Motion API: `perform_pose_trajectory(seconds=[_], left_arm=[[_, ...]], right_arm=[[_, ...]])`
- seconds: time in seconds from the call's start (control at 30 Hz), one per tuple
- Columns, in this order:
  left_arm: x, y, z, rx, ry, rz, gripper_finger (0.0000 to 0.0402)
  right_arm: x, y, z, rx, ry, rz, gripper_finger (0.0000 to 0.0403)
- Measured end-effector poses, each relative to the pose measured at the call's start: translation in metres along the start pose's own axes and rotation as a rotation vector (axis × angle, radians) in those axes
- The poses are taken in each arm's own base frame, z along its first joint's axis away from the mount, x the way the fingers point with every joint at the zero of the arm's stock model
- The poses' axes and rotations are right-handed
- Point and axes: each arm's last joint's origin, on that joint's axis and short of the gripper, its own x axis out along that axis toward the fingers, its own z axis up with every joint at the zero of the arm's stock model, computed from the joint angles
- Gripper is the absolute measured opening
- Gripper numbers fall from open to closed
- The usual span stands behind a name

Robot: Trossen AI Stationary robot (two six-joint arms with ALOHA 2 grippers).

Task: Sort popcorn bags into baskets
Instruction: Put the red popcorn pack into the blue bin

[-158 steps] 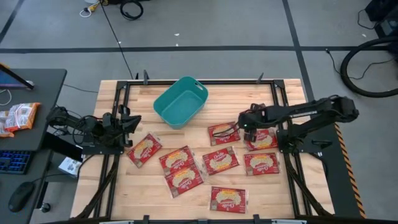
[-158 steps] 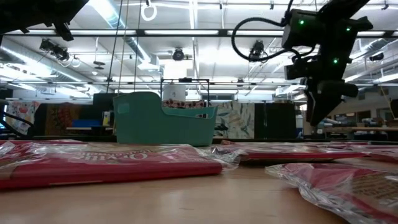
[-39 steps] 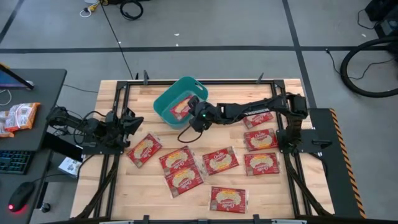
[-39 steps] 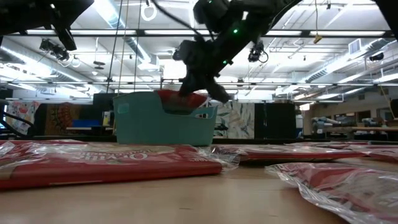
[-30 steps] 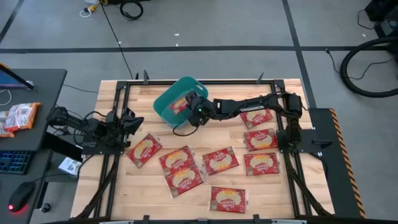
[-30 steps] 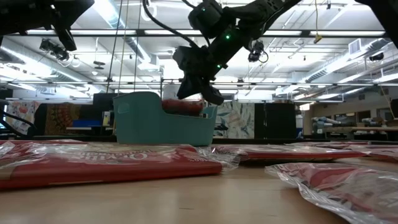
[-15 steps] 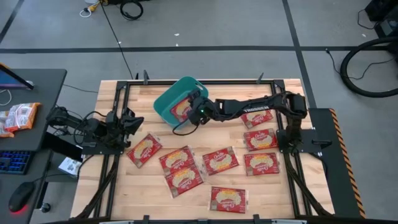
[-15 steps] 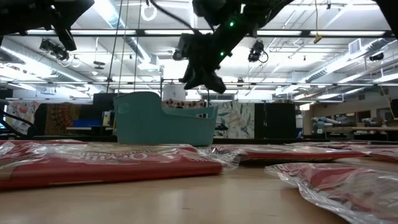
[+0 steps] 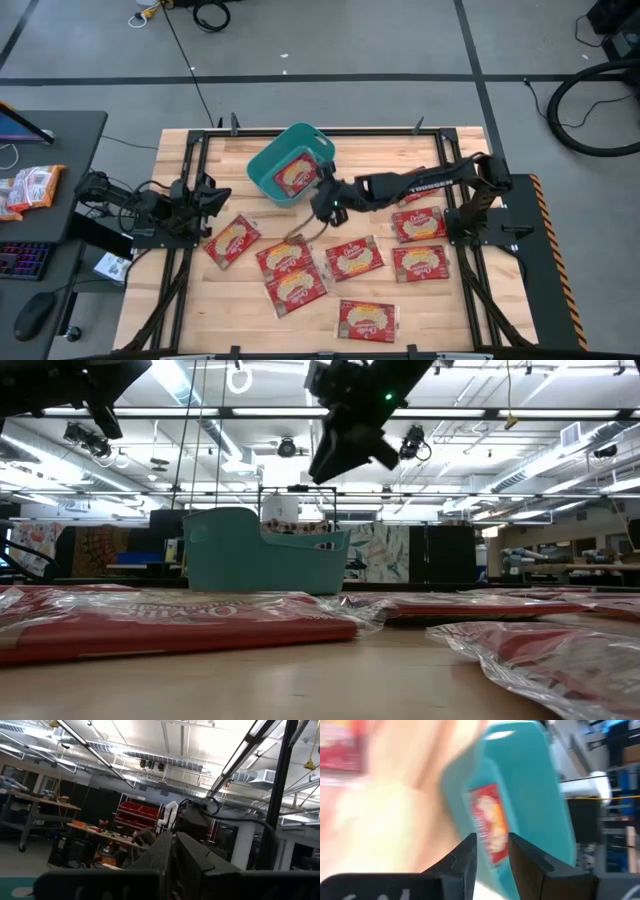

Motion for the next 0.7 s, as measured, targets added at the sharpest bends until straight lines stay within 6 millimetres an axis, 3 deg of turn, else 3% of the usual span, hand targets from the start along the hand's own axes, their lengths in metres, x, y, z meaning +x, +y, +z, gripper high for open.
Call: perform_pose_trajectory(seconds=[0.5,0.7], left_arm=[[0.000,0.000,0.005,0.129,-0.048,0.004,0.0032],[0.000,0.000,0.006,0.178,-0.055,0.006,0.0032]], right_arm=[[-0.037,0.062,0.012,0.099,0.122,0.095,0.0113],[-0.042,0.087,0.009,0.116,0.148,0.141,0.0113]])
